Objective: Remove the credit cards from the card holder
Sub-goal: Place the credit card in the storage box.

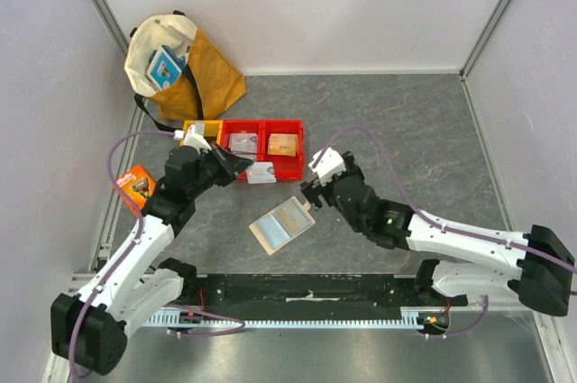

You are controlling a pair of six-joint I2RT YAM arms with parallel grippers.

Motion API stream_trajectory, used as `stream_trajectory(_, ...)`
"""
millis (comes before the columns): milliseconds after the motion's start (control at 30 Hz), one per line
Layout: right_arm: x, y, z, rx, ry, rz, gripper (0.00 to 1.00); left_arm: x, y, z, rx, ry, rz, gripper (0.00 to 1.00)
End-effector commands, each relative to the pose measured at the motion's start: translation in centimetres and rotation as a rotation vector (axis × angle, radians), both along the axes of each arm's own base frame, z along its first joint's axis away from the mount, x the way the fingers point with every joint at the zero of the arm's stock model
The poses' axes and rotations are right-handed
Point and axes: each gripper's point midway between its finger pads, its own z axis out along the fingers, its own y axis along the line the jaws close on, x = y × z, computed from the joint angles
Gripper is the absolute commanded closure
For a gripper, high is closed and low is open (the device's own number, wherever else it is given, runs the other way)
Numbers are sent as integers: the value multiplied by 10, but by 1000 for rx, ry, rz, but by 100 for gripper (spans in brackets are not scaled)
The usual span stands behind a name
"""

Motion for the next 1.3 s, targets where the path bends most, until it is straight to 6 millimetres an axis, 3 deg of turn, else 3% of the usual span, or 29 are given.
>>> stream_trajectory(0, -8, 2, -24, 173, 210, 40, 2, 16, 27, -2, 99, -111, -52, 98)
stream_trajectory(167, -8, 3, -43, 255, 359, 87, 2, 47, 58, 2, 183, -111, 7, 98)
stream_trajectory(300, -8, 5, -51, 280, 421, 113, 2, 85, 64, 10, 252, -103, -8, 98)
stream_trajectory(333, -10, 6, -52, 282, 426, 122, 2, 92, 66, 1, 277, -80, -12, 98)
stream_trajectory(433, -12, 8, -53, 299, 439, 137, 2, 122, 69, 0, 329, -85, -29, 98)
stream_trajectory(633, -16, 12, -53, 325, 459, 160, 2, 167, 70, -33, 403, 8, -85, 98)
stream_trajectory(933, -18, 9, -56, 319, 461, 158, 2, 196, 62, -73, 394, 86, -139, 98)
stream_trajectory(1100, -17, 9, -56, 317, 463, 155, 2, 206, 55, -87, 339, 106, -145, 98)
stream_trajectory(1267, -16, 9, -58, 305, 466, 154, 2, 212, 57, -93, 343, 116, -129, 92)
